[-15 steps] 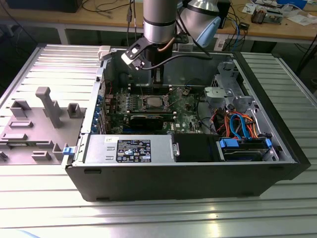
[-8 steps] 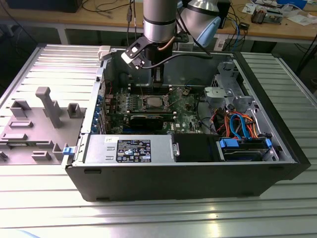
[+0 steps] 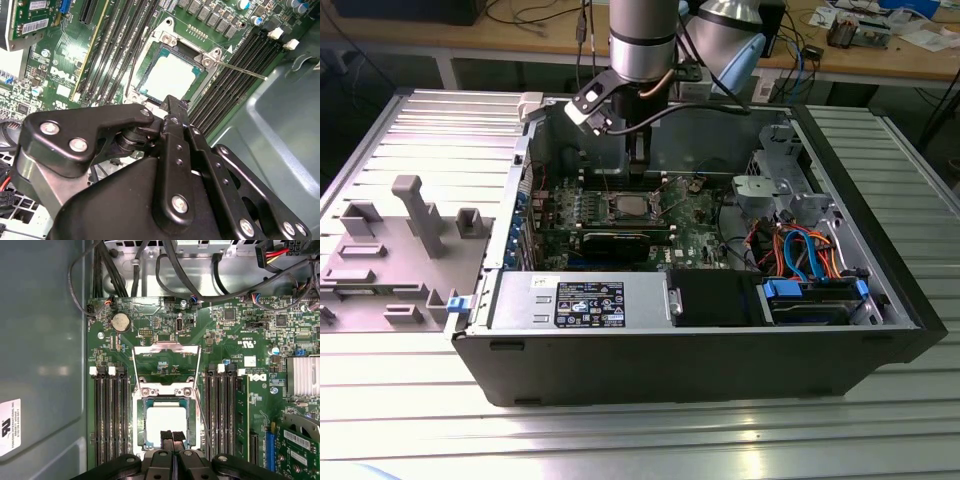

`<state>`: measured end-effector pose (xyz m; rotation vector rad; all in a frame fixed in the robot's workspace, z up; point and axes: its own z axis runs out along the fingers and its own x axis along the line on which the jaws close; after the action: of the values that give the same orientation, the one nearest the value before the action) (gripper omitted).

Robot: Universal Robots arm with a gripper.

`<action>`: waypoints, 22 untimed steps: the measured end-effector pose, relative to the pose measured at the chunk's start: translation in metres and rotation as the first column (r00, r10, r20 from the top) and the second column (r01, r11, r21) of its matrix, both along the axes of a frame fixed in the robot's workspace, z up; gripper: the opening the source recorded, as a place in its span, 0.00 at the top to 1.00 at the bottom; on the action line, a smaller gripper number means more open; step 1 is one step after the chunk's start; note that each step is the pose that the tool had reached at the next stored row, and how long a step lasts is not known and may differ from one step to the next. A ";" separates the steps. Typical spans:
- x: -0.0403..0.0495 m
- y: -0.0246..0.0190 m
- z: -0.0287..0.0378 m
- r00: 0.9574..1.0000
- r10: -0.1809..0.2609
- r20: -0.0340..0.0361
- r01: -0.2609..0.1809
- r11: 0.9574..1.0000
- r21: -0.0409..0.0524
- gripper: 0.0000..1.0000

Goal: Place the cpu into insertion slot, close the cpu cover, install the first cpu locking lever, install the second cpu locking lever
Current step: 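Close the cpu cover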

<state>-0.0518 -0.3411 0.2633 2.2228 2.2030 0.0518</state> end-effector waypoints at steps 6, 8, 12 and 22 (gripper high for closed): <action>0.0000 0.0000 0.0010 1.000 0.000 0.000 0.000 1.000 -0.002 0.89; 0.0000 0.0000 0.0010 1.000 0.000 0.000 0.000 1.000 -0.002 0.89; 0.0000 0.0000 0.0010 1.000 0.000 0.000 0.000 1.000 -0.002 0.89; 0.0000 0.0000 0.0075 1.000 0.000 0.000 0.000 1.000 -0.007 0.89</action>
<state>-0.0518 -0.3411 0.2708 2.2194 2.1998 0.0444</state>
